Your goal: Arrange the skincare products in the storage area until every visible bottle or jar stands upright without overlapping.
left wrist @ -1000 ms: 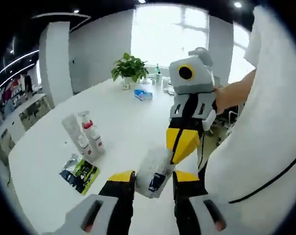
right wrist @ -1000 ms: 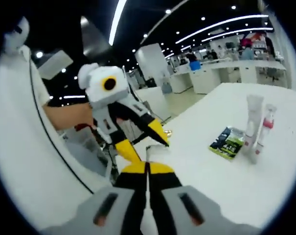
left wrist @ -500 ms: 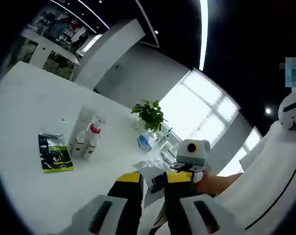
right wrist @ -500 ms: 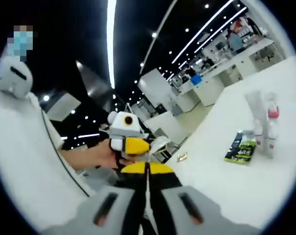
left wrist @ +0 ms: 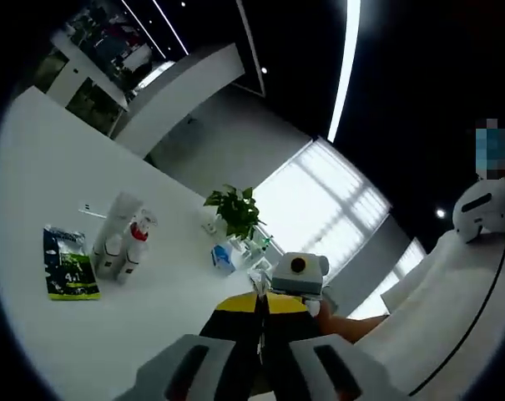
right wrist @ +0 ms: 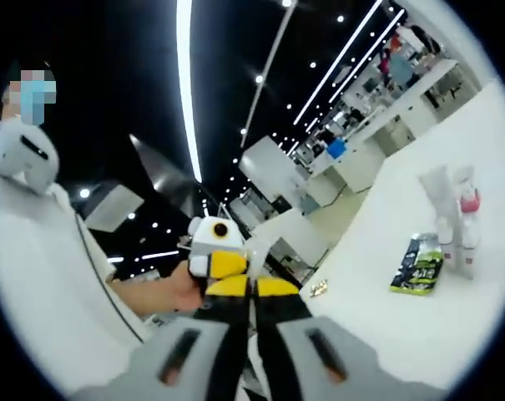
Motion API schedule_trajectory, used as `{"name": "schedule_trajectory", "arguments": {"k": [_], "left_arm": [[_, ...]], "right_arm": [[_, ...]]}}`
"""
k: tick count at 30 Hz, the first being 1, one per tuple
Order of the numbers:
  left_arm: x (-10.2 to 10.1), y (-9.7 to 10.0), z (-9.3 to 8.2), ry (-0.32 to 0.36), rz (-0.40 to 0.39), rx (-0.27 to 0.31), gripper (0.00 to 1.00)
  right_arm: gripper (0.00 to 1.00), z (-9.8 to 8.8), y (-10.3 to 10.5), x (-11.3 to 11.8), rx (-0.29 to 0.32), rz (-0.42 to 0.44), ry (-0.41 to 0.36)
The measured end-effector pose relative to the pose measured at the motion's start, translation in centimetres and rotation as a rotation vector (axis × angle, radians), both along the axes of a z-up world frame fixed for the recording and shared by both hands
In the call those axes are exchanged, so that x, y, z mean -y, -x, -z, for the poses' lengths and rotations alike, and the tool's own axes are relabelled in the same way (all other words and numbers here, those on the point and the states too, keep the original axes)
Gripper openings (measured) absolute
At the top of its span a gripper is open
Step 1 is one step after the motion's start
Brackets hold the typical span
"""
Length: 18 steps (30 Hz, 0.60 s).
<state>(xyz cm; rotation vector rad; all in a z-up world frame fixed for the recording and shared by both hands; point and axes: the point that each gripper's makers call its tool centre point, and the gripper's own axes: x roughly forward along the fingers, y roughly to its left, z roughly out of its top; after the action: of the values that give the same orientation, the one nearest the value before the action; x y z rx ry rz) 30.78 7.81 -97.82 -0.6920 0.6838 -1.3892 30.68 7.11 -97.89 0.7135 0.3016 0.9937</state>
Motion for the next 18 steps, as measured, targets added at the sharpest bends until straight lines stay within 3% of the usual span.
{"name": "schedule_trajectory", "arguments": {"k": [2,5,9,16,18], "left_arm": [[0.1,-0.3,0.0,0.004,-0.013,0.005,0.03],[0.3,-0.3,0.2,-0.010,-0.004,0.009,0.12],[0.3,0.2,0.1,-0.011,0.016,0.010,0.01],[0.3,0.2,-0.6,0.012,0.034,-0.017,0.00],[0.3,0.4,-0.5,0.001,0.053,-0.010,0.00]], "right_arm": [[0.00,-0.2,-0.2,0.3,-0.033,0.000,-0.045],[0.00,-0.7,-0.8,1.0,-0.021,0.041,-0.059],[0.00,-1.3,-1.1,1.5,-0.003,0.058,-0.071],[0.04,-1.7,-1.4,1.7,-0.020,0.082,-0.090],[0.03,-1.9,-1.3,1.8,-0.061,0.076,-0.137]]}}
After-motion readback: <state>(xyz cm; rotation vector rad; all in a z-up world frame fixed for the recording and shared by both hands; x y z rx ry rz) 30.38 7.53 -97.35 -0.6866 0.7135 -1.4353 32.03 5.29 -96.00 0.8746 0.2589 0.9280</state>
